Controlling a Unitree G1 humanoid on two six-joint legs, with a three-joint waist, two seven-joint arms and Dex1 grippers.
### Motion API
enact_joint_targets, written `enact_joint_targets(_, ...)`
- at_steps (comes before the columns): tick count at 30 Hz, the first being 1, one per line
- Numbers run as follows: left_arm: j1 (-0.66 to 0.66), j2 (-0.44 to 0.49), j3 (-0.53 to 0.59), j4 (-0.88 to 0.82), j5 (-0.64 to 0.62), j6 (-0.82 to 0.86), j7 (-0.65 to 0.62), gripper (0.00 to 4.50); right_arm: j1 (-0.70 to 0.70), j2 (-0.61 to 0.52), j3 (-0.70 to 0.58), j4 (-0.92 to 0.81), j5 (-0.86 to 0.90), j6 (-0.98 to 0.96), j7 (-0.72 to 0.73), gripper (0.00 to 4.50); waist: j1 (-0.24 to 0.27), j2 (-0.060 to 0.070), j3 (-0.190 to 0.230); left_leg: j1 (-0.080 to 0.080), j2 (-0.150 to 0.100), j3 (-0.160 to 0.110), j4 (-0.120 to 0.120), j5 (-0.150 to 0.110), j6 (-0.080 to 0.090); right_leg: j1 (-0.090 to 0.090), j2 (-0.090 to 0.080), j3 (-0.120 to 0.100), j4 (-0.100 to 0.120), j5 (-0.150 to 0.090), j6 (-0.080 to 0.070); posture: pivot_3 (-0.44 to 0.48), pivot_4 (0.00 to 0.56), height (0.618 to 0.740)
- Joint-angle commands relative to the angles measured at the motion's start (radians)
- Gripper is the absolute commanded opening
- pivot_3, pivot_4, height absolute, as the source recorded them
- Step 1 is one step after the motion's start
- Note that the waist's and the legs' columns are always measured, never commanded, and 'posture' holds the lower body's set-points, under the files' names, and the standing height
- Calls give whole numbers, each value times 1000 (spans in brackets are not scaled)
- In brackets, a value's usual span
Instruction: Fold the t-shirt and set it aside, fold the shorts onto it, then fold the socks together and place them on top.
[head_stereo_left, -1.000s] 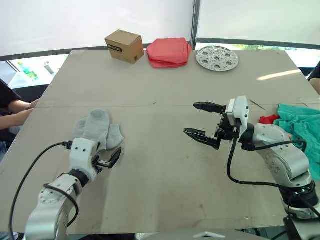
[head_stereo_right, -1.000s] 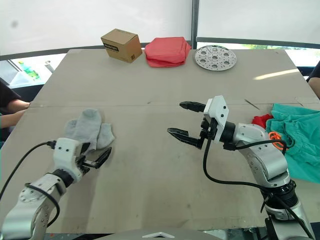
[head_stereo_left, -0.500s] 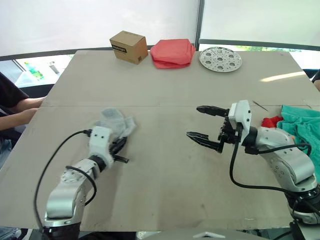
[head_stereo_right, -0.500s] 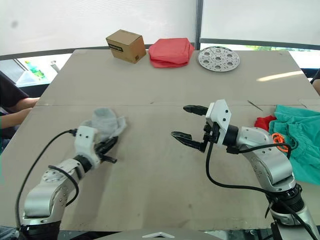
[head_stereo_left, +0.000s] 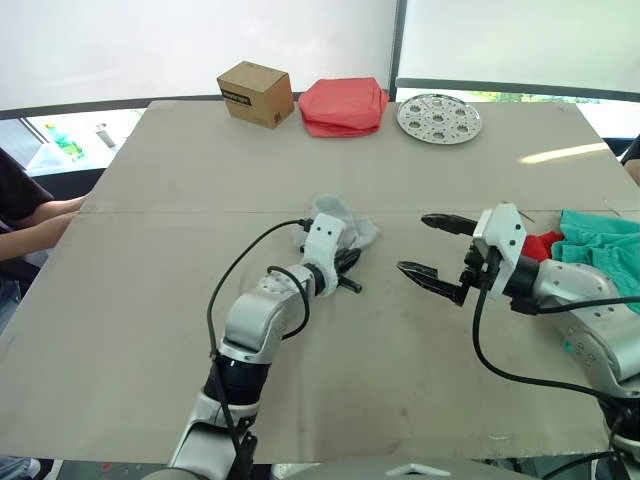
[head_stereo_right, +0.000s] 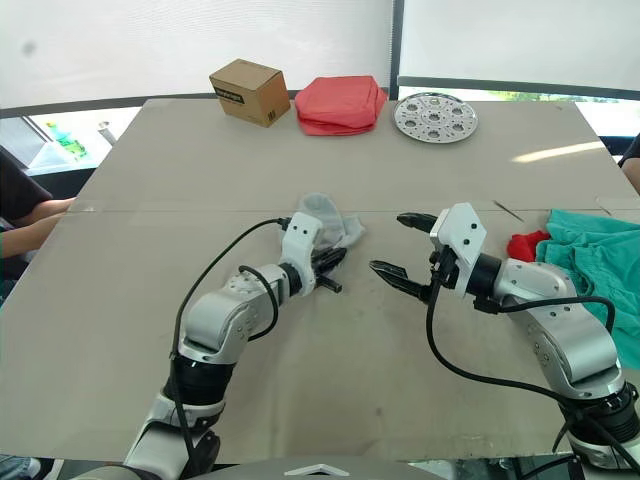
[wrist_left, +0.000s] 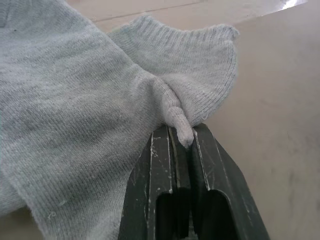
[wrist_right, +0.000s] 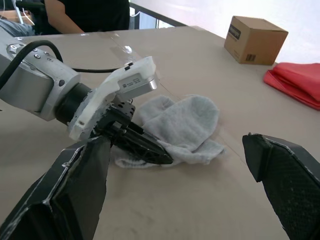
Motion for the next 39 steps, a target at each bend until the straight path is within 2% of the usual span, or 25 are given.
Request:
enact_joint_targets(1,38,10,26,-44,-20,-3,-28,1507,12,3,-22,-65,-7,44,-66,4500,0,0,0,0,0,0,0,0,0,0,0,0,0,0,0,0,150,740)
enact_joint_targets(6,120,143,155,-225,-116,-20,-147,3976,-8,23,-4,-24,-47,65,-121,4500,-16,0,0,0,1,1,0,0,0,-1,1,1,0,0,0,0,150,740)
enact_joint_targets(12,195,238,217,-312,-169,-21,-213,3976,-31,50,25,40,-73,18,-86,4500,-9,-1,1,0,0,0,0,0,0,-1,0,1,-1,0,0,0,150,740)
enact_joint_targets(14,259,290,244,-350,-180,-62,-267,3976,-41,58,44,54,-89,-38,-54,4500,-11,-1,1,-1,0,0,0,0,0,-1,0,1,-1,0,0,0,150,740)
enact_joint_targets(18,359,413,206,-309,-75,-233,-348,3976,-34,61,68,48,-99,-84,-7,4500,-12,-1,1,1,1,1,-2,0,-1,-1,0,1,-1,-1,-2,0,150,740)
enact_joint_targets(23,371,412,187,-177,25,-437,-347,3976,-41,60,106,53,-132,-118,19,4500,-8,0,1,1,1,1,-3,0,-1,-1,0,1,-1,-3,-5,0,150,740)
enact_joint_targets(28,335,374,140,-86,81,-503,-333,3976,-73,66,126,79,-152,-95,22,4500,-10,-1,1,0,0,1,-3,0,-1,-1,-1,2,-1,-2,-5,0,150,740)
enact_joint_targets(32,308,347,105,-41,121,-498,-318,3976,-105,110,116,83,-113,16,-23,4500,-11,-1,1,0,1,1,-3,0,-1,-2,0,1,-1,-1,-3,0,150,740)
enact_joint_targets(35,293,323,75,-33,118,-508,-340,3132,-127,152,108,81,-48,170,-65,4500,-11,-1,1,1,1,1,-4,0,-1,-2,0,1,-1,0,-1,0,150,740)
enact_joint_targets(39,284,281,89,-61,46,-476,-373,1173,-136,183,104,60,46,328,-80,4500,-10,-1,1,0,1,1,-3,0,-1,-2,0,1,-1,0,-1,0,150,740)
